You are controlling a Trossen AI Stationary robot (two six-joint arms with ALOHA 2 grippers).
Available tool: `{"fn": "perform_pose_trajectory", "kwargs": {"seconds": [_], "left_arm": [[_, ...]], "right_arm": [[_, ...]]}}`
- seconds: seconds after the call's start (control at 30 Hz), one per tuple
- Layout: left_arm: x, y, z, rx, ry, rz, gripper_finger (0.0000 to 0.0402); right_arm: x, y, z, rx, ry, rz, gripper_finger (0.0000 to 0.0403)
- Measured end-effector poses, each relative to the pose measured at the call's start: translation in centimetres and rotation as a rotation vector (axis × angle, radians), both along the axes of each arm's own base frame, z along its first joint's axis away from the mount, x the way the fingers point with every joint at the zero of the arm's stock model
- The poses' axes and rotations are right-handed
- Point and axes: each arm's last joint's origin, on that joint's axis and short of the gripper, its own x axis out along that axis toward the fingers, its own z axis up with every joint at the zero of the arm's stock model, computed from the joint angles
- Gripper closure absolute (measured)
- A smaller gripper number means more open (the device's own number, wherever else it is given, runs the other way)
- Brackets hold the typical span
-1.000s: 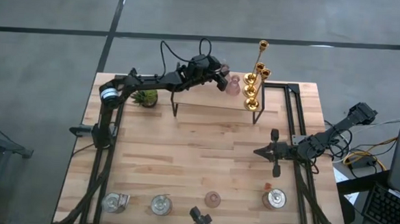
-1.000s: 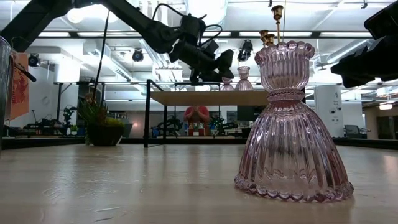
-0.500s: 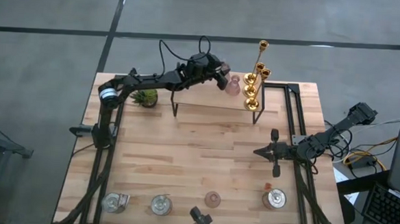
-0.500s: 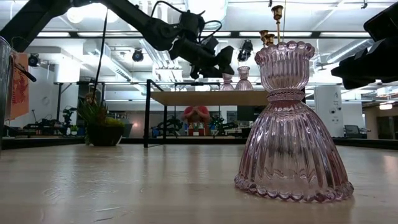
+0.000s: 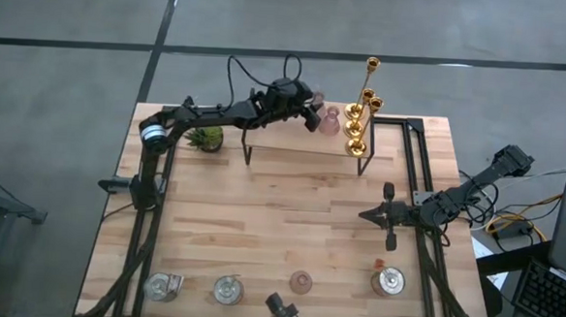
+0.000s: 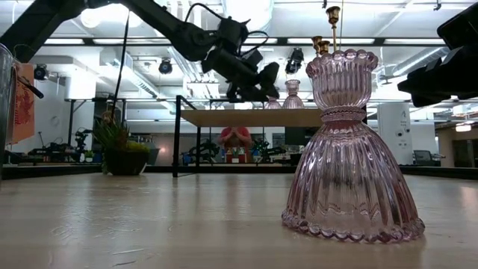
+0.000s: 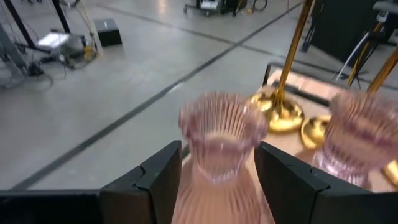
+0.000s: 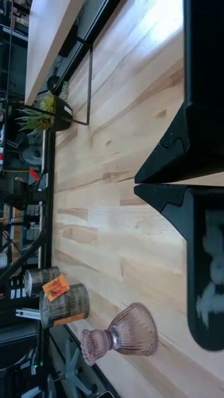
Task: Pick & Place candle stick holders
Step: Align the top red candle holder on the shelf with the red candle holder
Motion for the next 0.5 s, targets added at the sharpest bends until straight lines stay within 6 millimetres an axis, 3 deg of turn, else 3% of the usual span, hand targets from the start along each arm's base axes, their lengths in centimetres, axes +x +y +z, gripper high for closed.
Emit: {"fn": "perform_pose_trajectory", "kwargs": {"seconds": [0.5], "left_arm": [[-0.66,-0.56,-1.13,-0.046,0.179,-0.02,0.0197]], "right_arm": [[0.0,0.0,-0.01,0.003,0.0,0.0,0.0394]]}}
